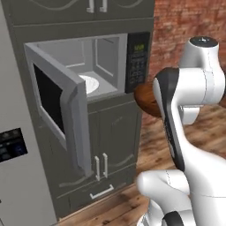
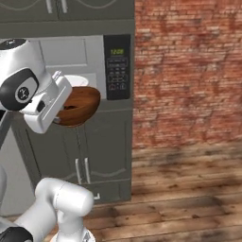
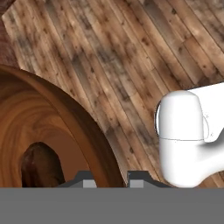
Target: Pick the sweet potato from the sink and place it in the bowl. Then pick the bowl and place it in the microwave. Then close the microwave door and press the start button.
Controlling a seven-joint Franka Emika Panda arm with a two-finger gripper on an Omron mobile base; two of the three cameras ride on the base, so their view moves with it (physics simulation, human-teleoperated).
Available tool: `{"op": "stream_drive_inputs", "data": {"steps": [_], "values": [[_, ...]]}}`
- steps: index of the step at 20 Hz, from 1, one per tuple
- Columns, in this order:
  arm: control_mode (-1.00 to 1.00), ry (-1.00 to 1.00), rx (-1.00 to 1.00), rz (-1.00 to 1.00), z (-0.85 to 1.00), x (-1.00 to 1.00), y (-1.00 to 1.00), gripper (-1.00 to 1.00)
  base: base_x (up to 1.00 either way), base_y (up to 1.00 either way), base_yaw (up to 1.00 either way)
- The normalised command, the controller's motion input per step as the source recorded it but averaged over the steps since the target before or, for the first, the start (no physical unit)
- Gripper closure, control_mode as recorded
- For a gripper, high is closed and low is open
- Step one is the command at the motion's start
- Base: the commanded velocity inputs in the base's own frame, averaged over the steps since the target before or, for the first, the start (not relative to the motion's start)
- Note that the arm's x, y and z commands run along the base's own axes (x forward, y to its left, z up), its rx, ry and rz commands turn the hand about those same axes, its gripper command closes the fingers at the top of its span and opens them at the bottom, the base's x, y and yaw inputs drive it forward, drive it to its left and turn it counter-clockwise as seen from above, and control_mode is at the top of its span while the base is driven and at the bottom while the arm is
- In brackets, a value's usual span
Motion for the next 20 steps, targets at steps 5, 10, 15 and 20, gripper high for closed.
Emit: {"op": "stream_drive_inputs", "data": {"steps": [5, 10, 15, 20], "values": [[1.0, 0.0, 0.0, 0.0, 0.0, 0.0, 0.0, 1.0, 0.23, -0.36, 0.38], [1.0, 0.0, 0.0, 0.0, 0.0, 0.0, 0.0, 1.0, 0.08, -0.25, 0.38], [1.0, 0.0, 0.0, 0.0, 0.0, 0.0, 0.0, 1.0, 0.07, -0.01, 0.29], [1.0, 0.0, 0.0, 0.0, 0.0, 0.0, 0.0, 1.0, 0.45, -0.06, 0.24]]}}
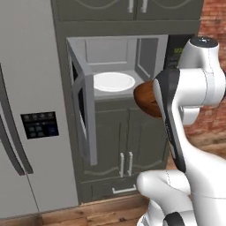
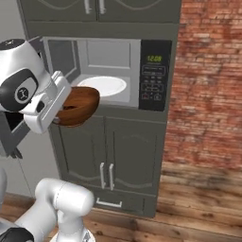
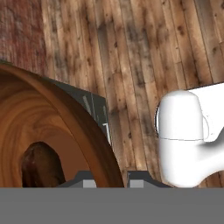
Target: Pick the sweet potato from the sink and place it in the bowl. Then pick the bowl and place it in the microwave. Then close the microwave door and press the start button.
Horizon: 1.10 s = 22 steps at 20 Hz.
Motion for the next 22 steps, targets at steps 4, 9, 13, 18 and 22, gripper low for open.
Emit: {"op": "stream_drive_inputs", "data": {"steps": [4, 9, 13, 18, 22], "values": [[1.0, 0.0, 0.0, 0.0, 0.0, 0.0, 0.0, 1.0, 0.42, -0.06, 0.19], [1.0, 0.0, 0.0, 0.0, 0.0, 0.0, 0.0, 1.0, 0.22, 0.0, 0.14], [1.0, 0.0, 0.0, 0.0, 0.0, 0.0, 0.0, 1.0, 0.2, -0.08, 0.08], [1.0, 0.0, 0.0, 0.0, 0.0, 0.0, 0.0, 1.0, 0.09, -0.18, 0.01], [1.0, 0.0, 0.0, 0.0, 0.0, 0.0, 0.0, 1.0, 0.13, -0.21, 0.0]]}}
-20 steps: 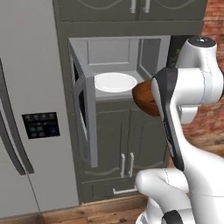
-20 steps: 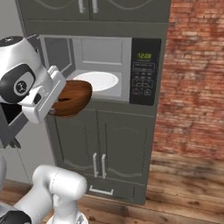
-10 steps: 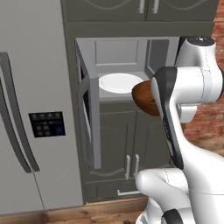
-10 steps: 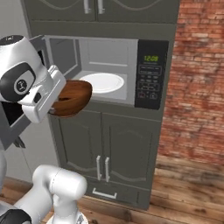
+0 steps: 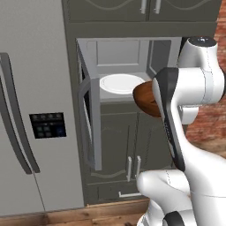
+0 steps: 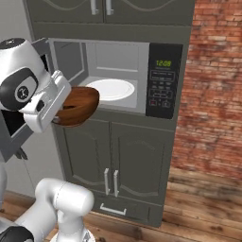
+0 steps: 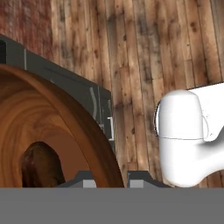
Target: Pick the sweet potato from the sink and place it in the bowl. Then pick the bowl and place it in the microwave. Then close the microwave door and press the start button.
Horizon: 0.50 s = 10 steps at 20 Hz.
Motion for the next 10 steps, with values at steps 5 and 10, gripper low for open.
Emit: {"op": "stream_drive_inputs", "data": {"steps": [5, 10], "values": [[-1.0, 0.0, 0.08, 0.02, 0.0, 0.24, -0.05, 1.0, 0.0, 0.0, 0.0], [-1.0, 0.0, 0.07, 0.06, 0.0, 0.55, 0.0, 1.0, 0.0, 0.0, 0.0]]}}
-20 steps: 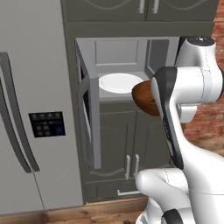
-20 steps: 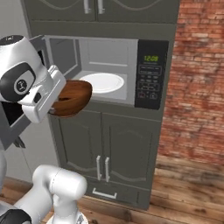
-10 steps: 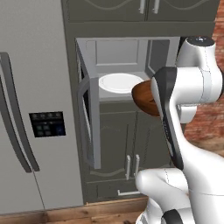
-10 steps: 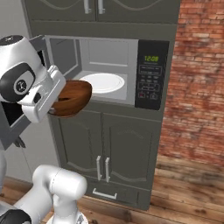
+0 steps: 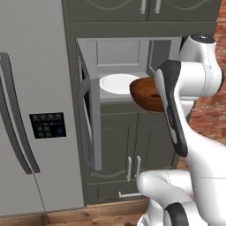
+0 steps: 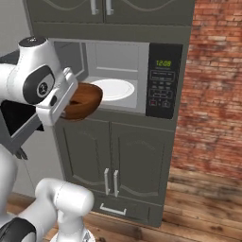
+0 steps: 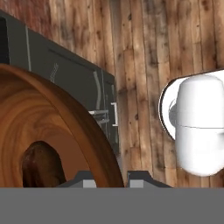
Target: Pick the sweet potato from the sink and place it in the bowl. Then pick the bowl and place it in the microwave. Then close the microwave door and press the start button.
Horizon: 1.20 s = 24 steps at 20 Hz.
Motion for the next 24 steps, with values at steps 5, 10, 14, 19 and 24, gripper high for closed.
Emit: {"op": "stream_drive_inputs", "data": {"steps": [5, 10, 14, 19, 24], "values": [[-1.0, -0.03, 0.03, 0.09, -0.01, 0.67, 0.0, 1.0, 0.0, 0.0, 0.0], [-1.0, -0.04, 0.0, 0.05, -0.12, 0.55, 0.05, 1.0, 0.0, 0.0, 0.0], [-1.0, -0.04, 0.0, 0.03, -0.15, 0.51, 0.02, 1.0, 0.0, 0.0, 0.0], [-1.0, -0.05, 0.0, 0.04, -0.1, 0.51, 0.0, 1.0, 0.0, 0.0, 0.0], [-1.0, -0.06, 0.0, 0.01, 0.0, 0.61, 0.0, 1.0, 0.0, 0.0, 0.0]]}}
